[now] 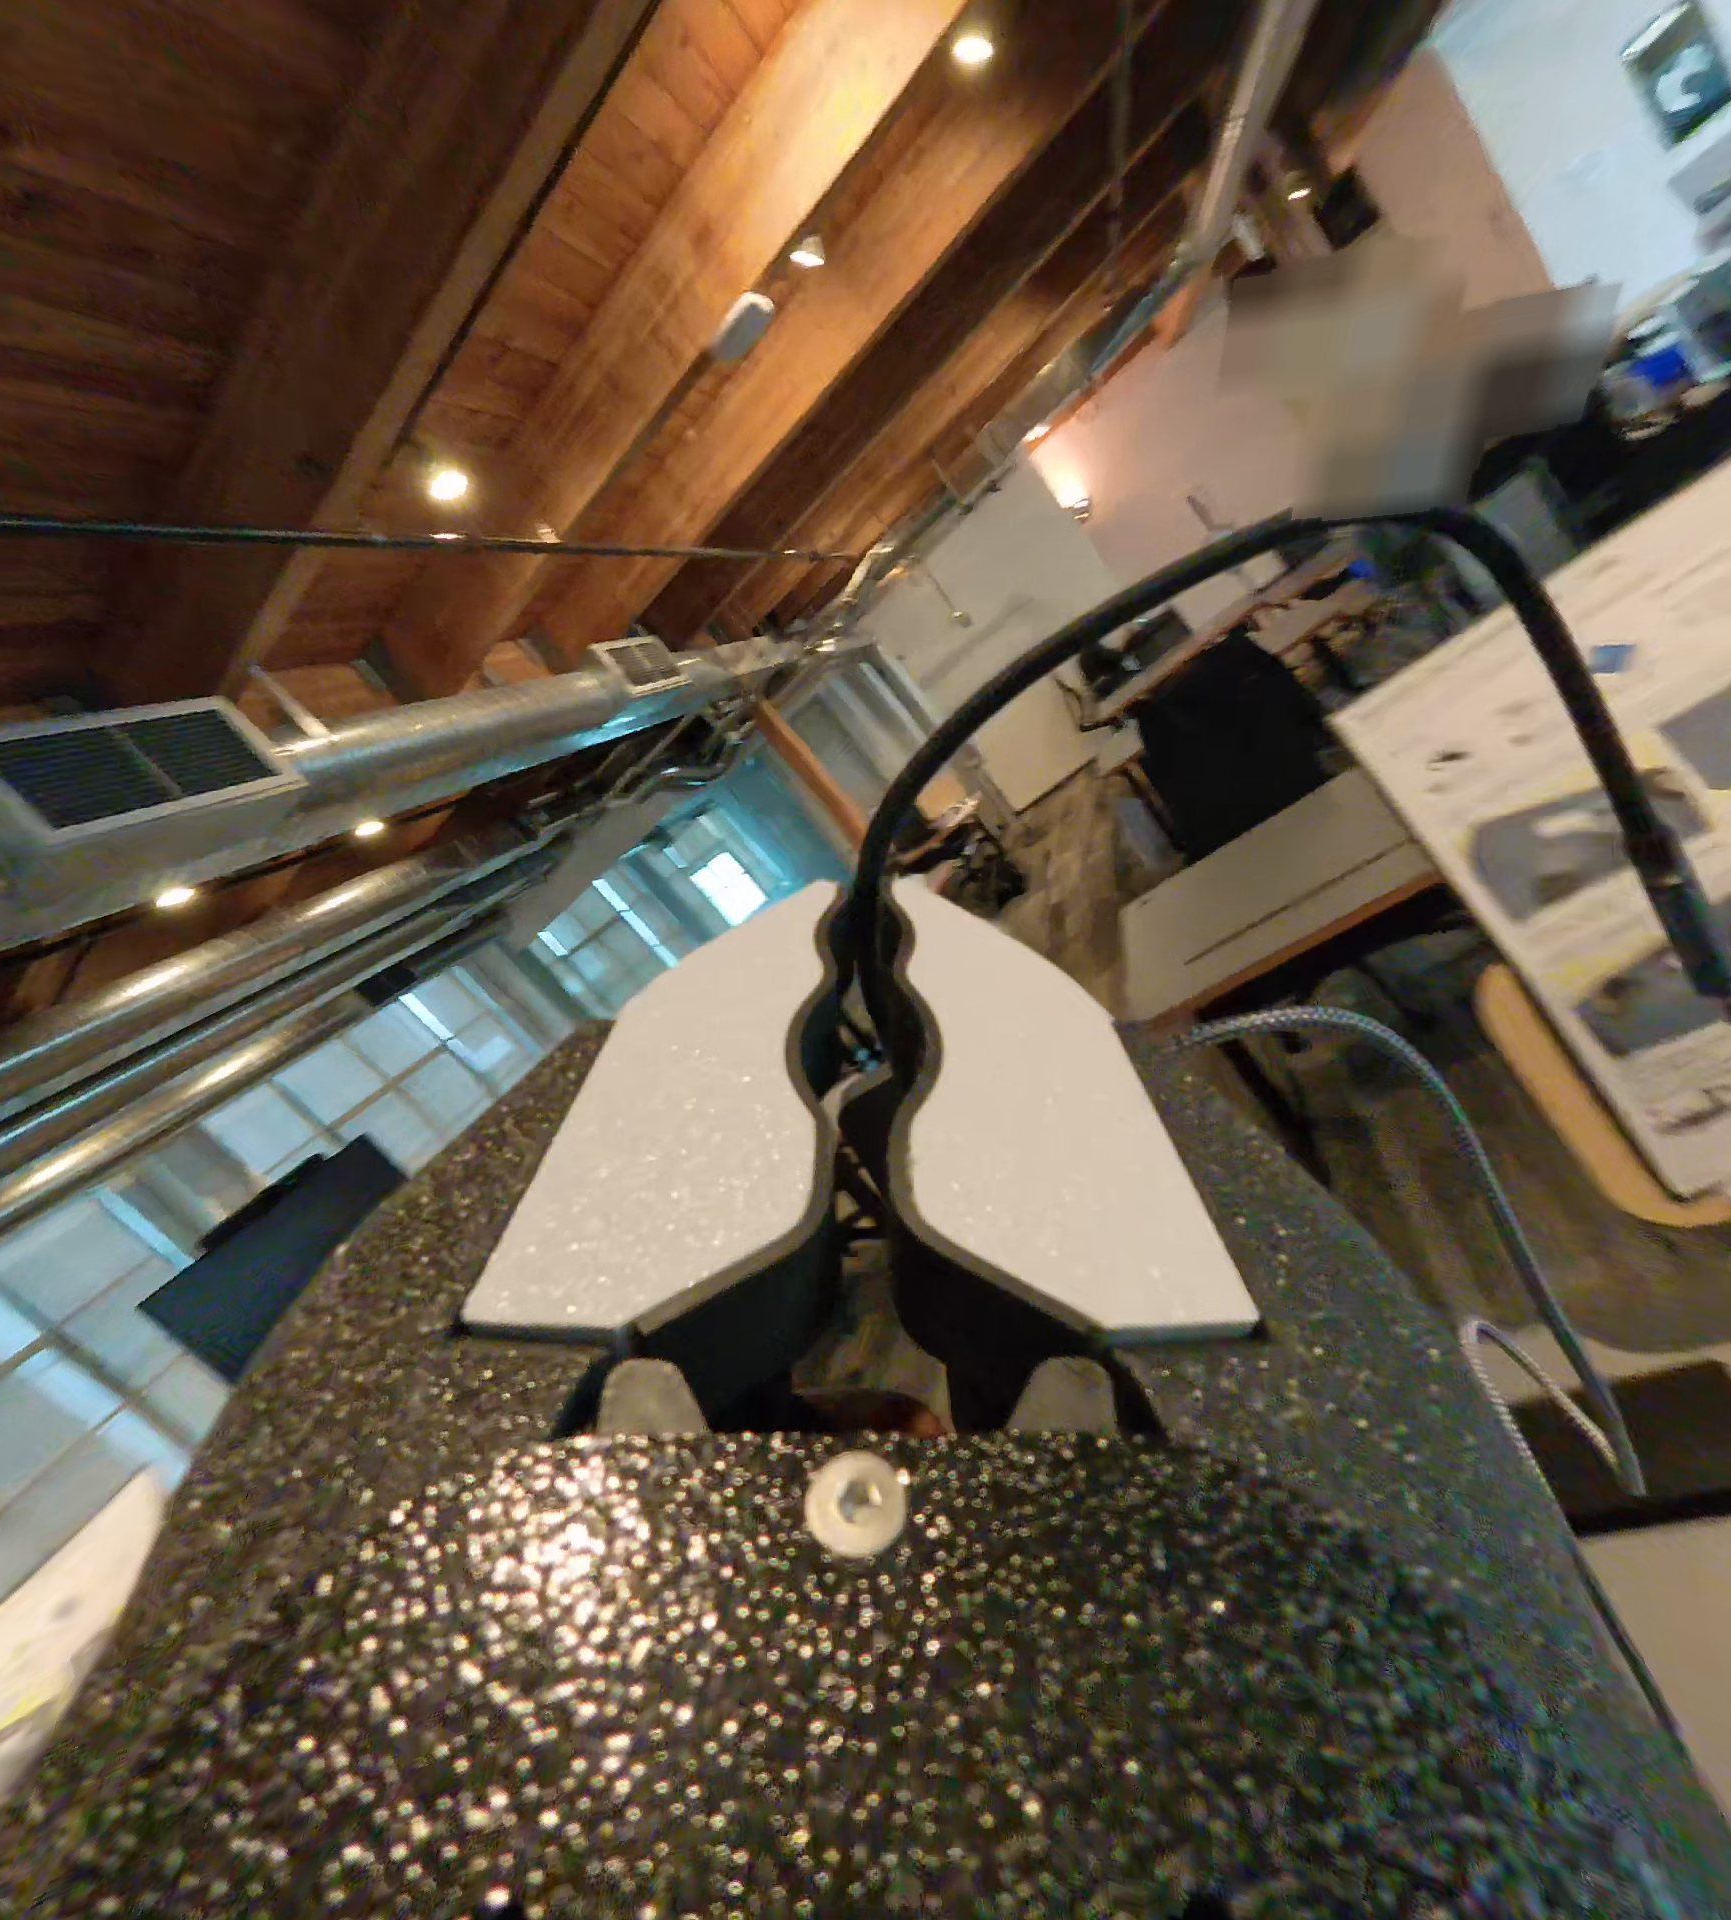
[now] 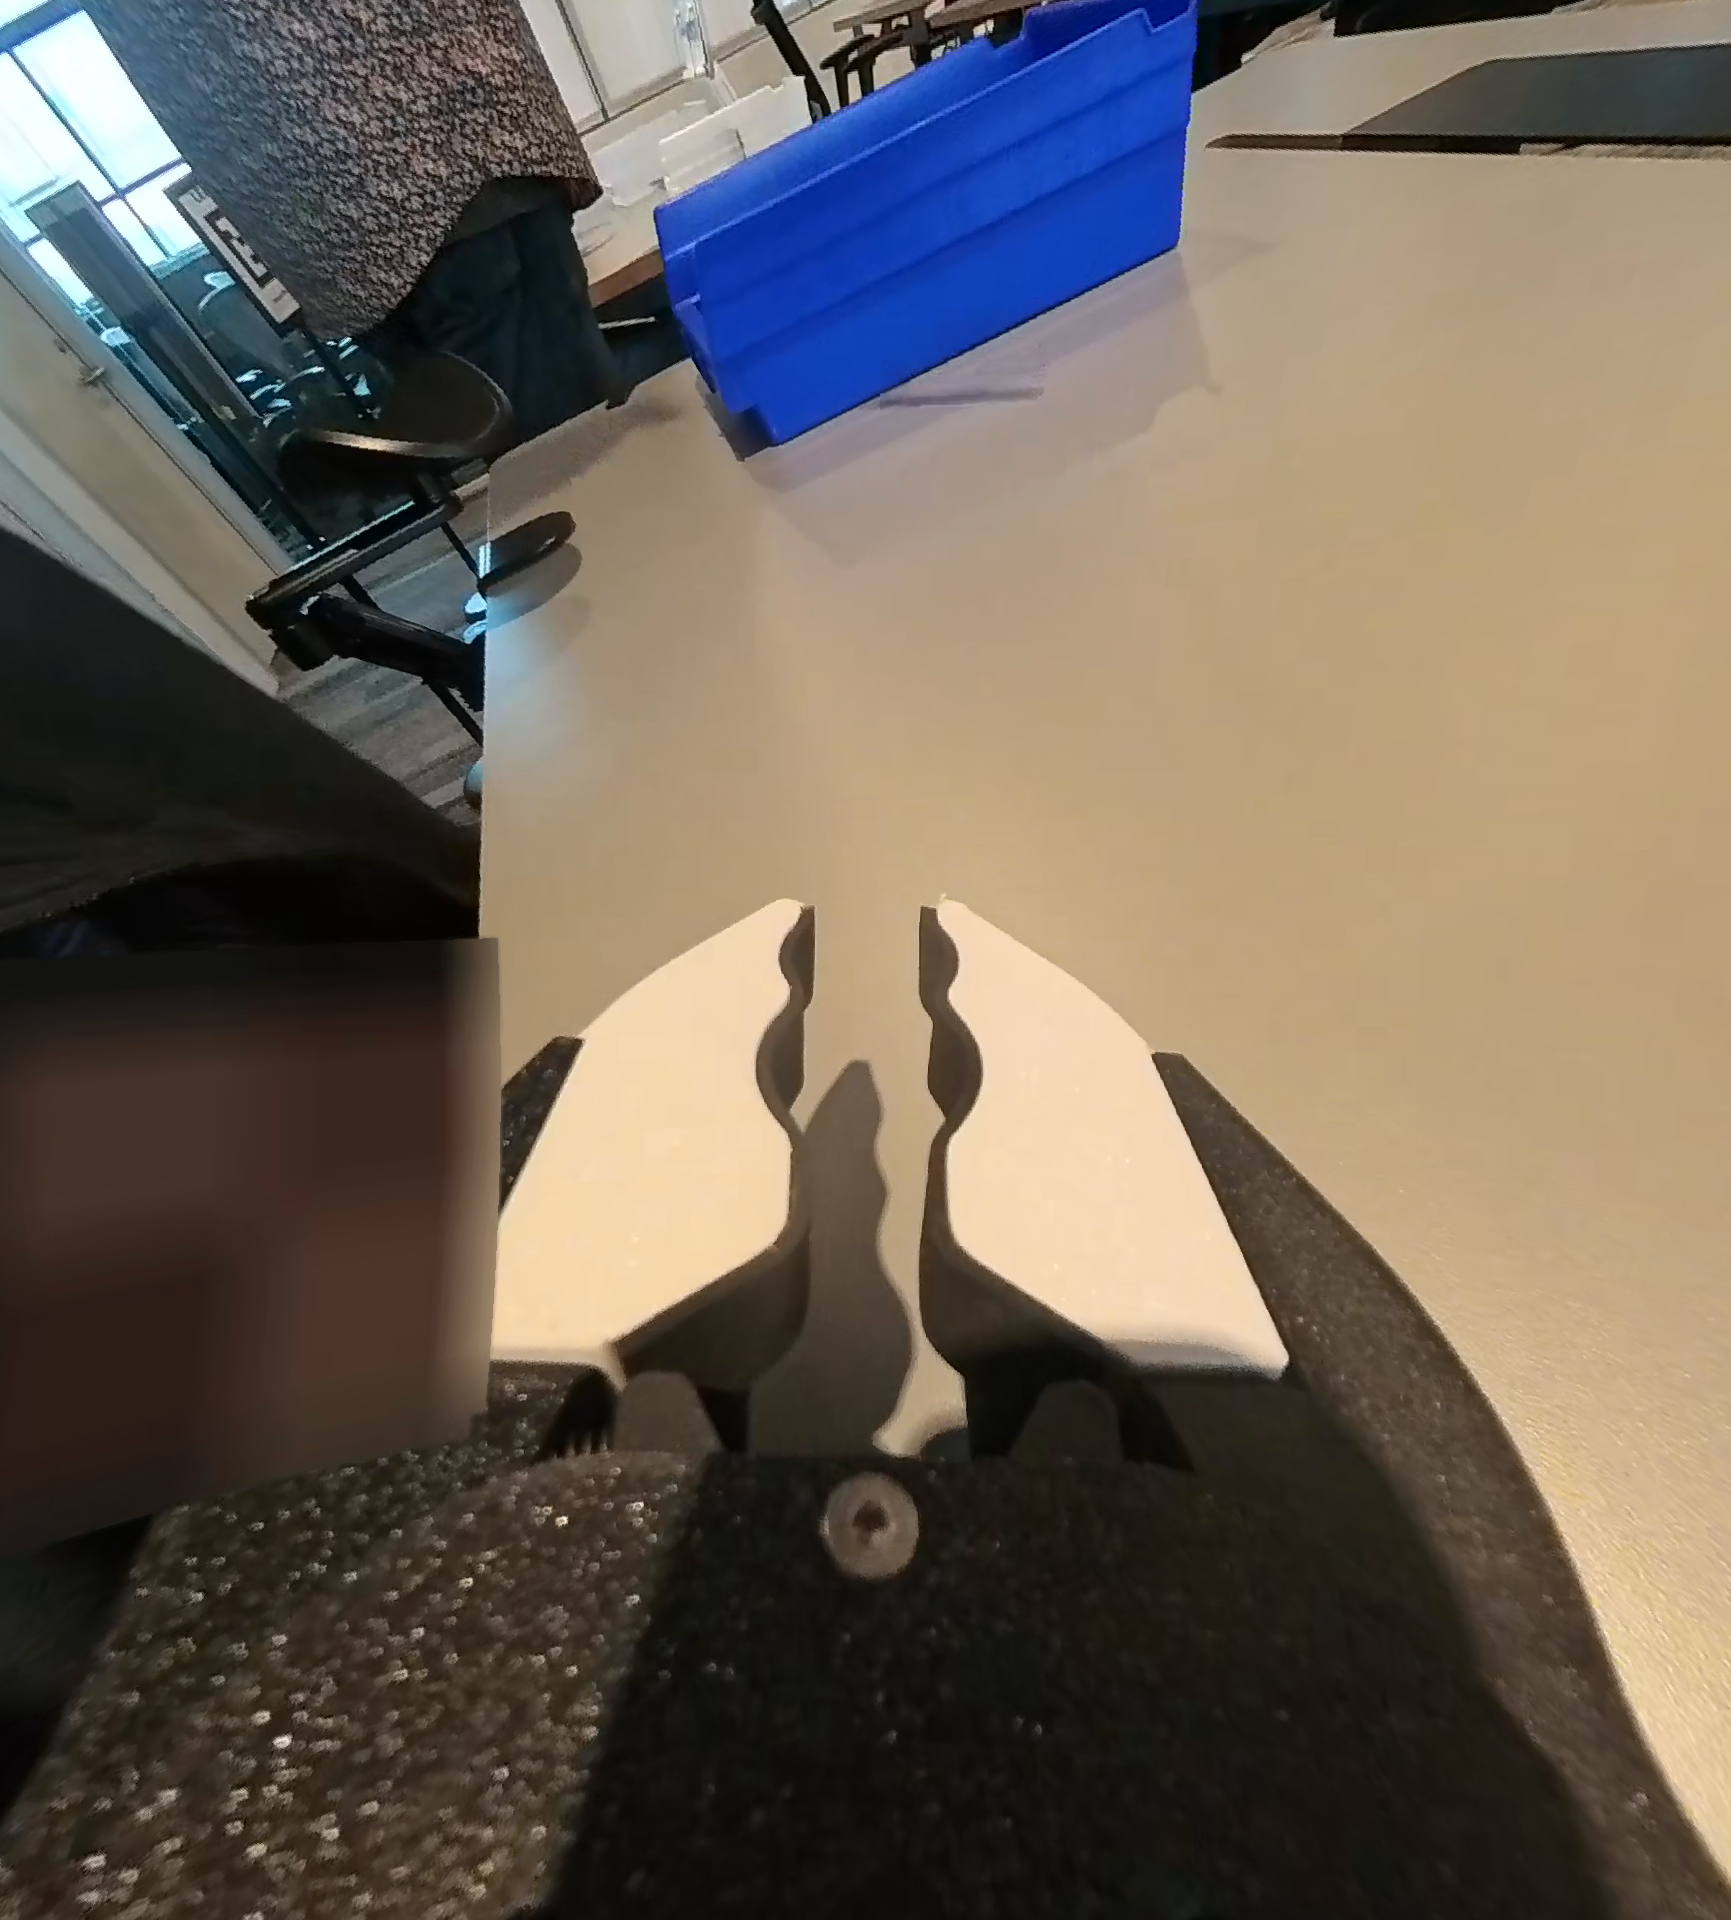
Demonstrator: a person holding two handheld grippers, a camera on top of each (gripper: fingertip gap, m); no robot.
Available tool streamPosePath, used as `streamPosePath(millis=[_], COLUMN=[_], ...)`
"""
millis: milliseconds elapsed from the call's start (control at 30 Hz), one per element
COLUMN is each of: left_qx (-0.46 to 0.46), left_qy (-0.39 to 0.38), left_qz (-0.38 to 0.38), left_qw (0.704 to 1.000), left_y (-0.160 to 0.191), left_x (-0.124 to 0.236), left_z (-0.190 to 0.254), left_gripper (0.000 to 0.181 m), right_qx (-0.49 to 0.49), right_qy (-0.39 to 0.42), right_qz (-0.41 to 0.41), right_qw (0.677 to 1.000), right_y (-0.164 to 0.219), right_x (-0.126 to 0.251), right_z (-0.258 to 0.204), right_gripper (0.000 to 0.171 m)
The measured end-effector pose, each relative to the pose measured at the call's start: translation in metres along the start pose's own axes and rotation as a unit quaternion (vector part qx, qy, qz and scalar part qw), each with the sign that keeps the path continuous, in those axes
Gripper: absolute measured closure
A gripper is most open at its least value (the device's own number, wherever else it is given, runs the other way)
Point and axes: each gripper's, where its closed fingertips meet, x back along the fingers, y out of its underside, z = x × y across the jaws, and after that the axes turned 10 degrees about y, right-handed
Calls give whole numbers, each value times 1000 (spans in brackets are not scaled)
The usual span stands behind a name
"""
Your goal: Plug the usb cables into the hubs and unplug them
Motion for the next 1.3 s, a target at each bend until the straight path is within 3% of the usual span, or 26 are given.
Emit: streamPosePath(millis=[200, 433, 800, 1000, 1300], left_qx=[37, 133, 261, 292, 336], left_qy=[141, 286, 461, 504, 518], left_qz=[22, 50, -45, -97, -177], left_qw=[989, 948, 847, 807, 766], left_y=[21, 65, 222, 286, 360], left_x=[-17, -33, -50, -35, -36], left_z=[120, 262, 509, 568, 592], left_gripper=[178, 178, 178, 178, 178], right_qx=[-2, -2, -4, -10, 23], right_qy=[2, 11, 28, 31, 16], right_qz=[5, 14, 31, 24, -13], right_qw=[1000, 1000, 999, 999, 1000], right_y=[-1, -3, -6, -4, 0], right_x=[1, 3, 7, 5, -11], right_z=[1, 3, 6, 8, 2], right_gripper=[152, 152, 151, 151, 150])
